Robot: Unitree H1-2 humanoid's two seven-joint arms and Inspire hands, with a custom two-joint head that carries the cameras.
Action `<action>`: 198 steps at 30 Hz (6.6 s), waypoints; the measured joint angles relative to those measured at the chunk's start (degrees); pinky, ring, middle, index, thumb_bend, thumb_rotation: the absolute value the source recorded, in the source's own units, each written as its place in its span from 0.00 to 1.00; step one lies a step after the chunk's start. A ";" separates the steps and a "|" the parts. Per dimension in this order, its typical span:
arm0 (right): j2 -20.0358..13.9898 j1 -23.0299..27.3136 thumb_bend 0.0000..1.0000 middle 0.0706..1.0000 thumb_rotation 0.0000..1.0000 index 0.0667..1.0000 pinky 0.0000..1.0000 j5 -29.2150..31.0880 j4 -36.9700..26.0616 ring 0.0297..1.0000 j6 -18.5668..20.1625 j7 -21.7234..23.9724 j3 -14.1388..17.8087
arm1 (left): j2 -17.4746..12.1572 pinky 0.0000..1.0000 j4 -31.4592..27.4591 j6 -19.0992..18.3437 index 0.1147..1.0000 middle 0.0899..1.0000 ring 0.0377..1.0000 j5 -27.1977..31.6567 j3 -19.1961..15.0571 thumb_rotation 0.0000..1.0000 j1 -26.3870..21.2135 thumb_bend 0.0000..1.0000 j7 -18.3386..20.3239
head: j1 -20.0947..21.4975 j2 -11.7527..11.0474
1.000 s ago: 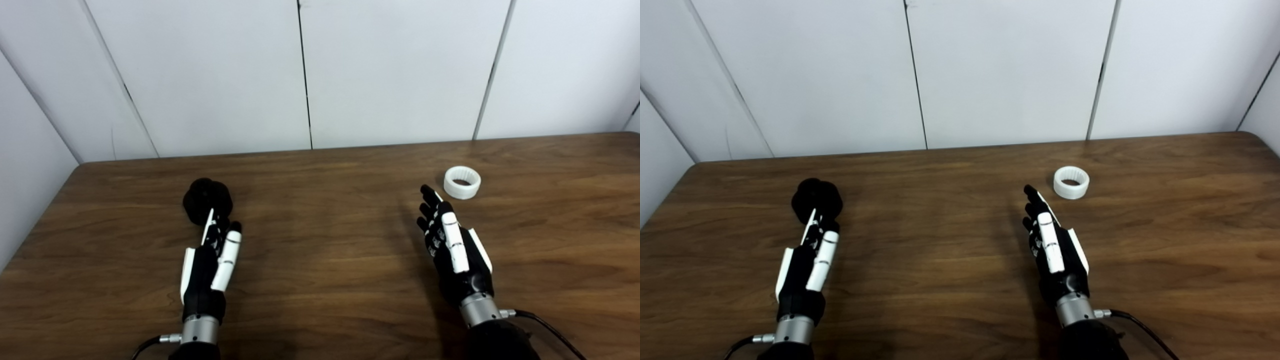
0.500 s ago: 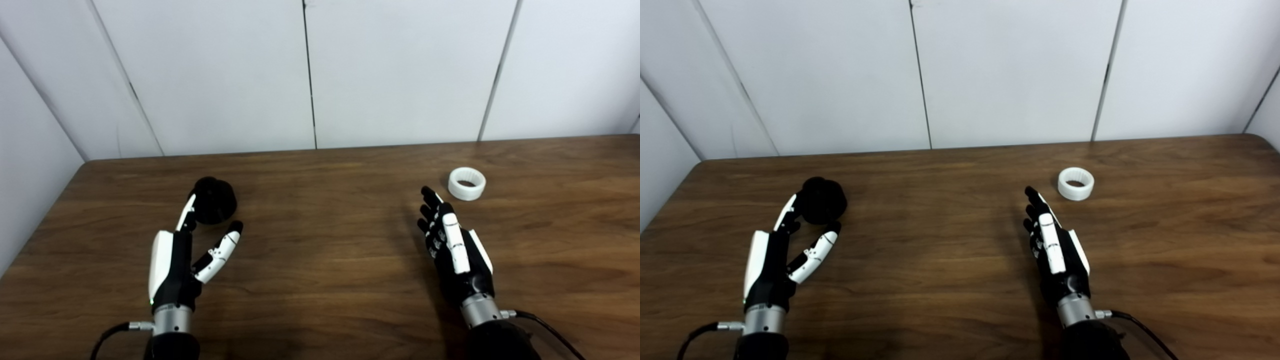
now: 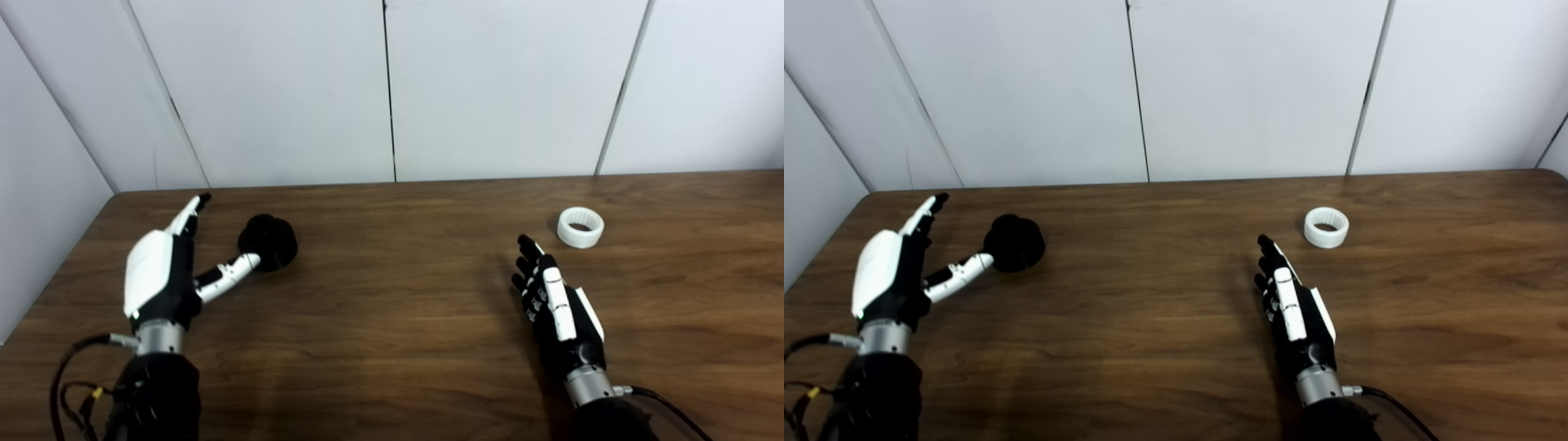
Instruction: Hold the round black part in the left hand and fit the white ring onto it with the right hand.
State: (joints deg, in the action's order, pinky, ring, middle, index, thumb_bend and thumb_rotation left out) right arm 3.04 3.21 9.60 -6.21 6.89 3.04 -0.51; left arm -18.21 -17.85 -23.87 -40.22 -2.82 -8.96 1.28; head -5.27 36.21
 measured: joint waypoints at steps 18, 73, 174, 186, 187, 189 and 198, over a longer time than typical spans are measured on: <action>0.17 -0.83 0.47 0.99 0.91 0.93 0.97 0.21 -0.02 1.00 -1.16 0.07 0.30 | -9.19 0.73 18.14 2.57 0.86 0.90 0.88 7.25 3.28 0.61 -10.39 0.89 9.08 | 0.79 -0.53; -0.22 -1.59 0.50 0.98 0.91 0.92 0.96 1.47 -1.06 1.00 -1.37 -0.03 1.14 | -11.27 0.72 23.36 7.13 0.82 0.86 0.89 3.33 14.94 0.49 -14.73 0.95 11.27 | 2.02 -0.44; -0.60 -0.84 0.54 0.98 0.87 0.92 0.95 1.83 -2.96 1.00 -0.88 -0.53 1.22 | 1.89 0.87 -8.70 21.52 0.70 0.81 0.87 -13.49 21.96 0.40 15.59 0.77 5.06 | 3.25 1.76; -0.31 -0.73 0.53 0.99 0.88 0.93 0.96 1.47 -3.07 1.00 -0.32 -0.78 0.98 | 4.13 0.84 -11.72 24.05 0.73 0.83 0.88 -14.33 24.70 0.39 19.47 0.80 7.58 | 3.96 2.99; -0.25 -0.73 0.52 0.99 0.88 0.93 0.96 1.45 -3.08 1.00 -0.32 -0.78 0.96 | 4.30 0.84 -12.43 24.05 0.73 0.84 0.89 -14.33 25.07 0.39 19.81 0.80 8.48 | 3.96 3.08; -0.20 -0.75 0.52 0.99 0.89 0.93 0.96 1.43 -3.09 1.00 -0.33 -0.77 0.95 | 4.63 0.82 -13.14 24.06 0.73 0.84 0.89 -14.28 25.54 0.38 20.34 0.81 9.57 | 4.13 3.16; -0.21 -0.77 0.53 0.99 0.89 0.93 0.97 1.33 -3.27 1.00 -0.30 -0.77 0.91 | 6.57 0.79 -13.16 25.17 0.76 0.83 0.87 -14.83 25.34 0.37 21.45 0.82 10.23 | 4.39 3.25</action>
State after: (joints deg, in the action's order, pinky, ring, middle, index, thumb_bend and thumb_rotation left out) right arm 2.83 2.44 10.94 -9.48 6.58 2.27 0.40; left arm -11.64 -31.01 1.30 -55.05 22.52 12.49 11.52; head -0.88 39.46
